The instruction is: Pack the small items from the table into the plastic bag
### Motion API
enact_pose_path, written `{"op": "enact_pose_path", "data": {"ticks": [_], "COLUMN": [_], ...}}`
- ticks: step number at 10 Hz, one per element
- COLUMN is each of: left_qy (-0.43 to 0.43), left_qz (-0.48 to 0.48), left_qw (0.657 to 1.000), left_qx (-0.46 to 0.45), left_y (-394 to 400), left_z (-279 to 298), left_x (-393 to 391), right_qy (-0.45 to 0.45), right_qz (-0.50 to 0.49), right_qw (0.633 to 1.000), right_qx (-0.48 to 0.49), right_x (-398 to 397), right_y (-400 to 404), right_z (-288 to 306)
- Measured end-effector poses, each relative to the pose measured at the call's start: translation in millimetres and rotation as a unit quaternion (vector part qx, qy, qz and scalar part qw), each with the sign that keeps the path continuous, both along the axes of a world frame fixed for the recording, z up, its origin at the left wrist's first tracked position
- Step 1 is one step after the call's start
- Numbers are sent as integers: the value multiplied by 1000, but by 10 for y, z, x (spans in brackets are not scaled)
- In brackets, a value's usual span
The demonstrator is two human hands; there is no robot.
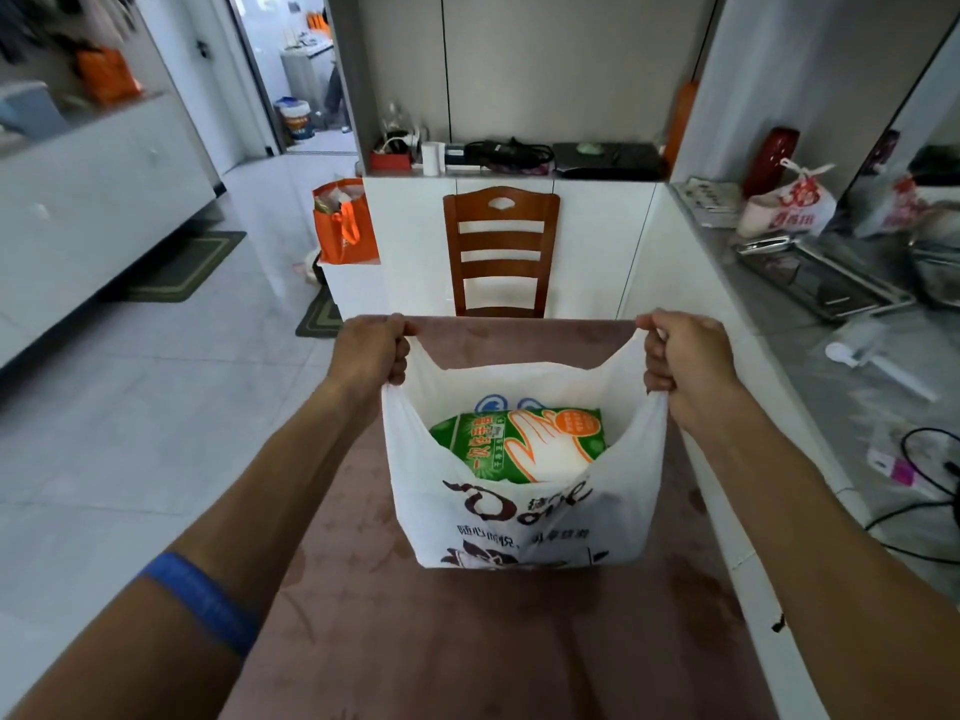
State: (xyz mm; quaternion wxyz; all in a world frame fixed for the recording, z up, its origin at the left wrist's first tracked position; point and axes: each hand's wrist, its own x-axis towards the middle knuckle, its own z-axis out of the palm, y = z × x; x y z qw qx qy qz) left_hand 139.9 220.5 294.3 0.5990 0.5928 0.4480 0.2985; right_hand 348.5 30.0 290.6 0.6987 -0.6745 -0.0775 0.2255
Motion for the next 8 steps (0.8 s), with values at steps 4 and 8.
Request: {"op": "enact_pose_path", "data": {"ticks": [4, 8], "left_qy": [94, 130], "left_qz": [-32, -32], "left_qw": [995, 991], "left_qx": [-10, -11], "left_y": [629, 652], "left_z": [-535, -514], "left_x": [484, 401], "right_qy": [64, 33], "right_qz": [22, 19], "right_qw": [983, 983], "right_qx": [-169, -179], "right_x": [594, 615], "right_y": [421, 522], "right_z": [-558, -640]}}
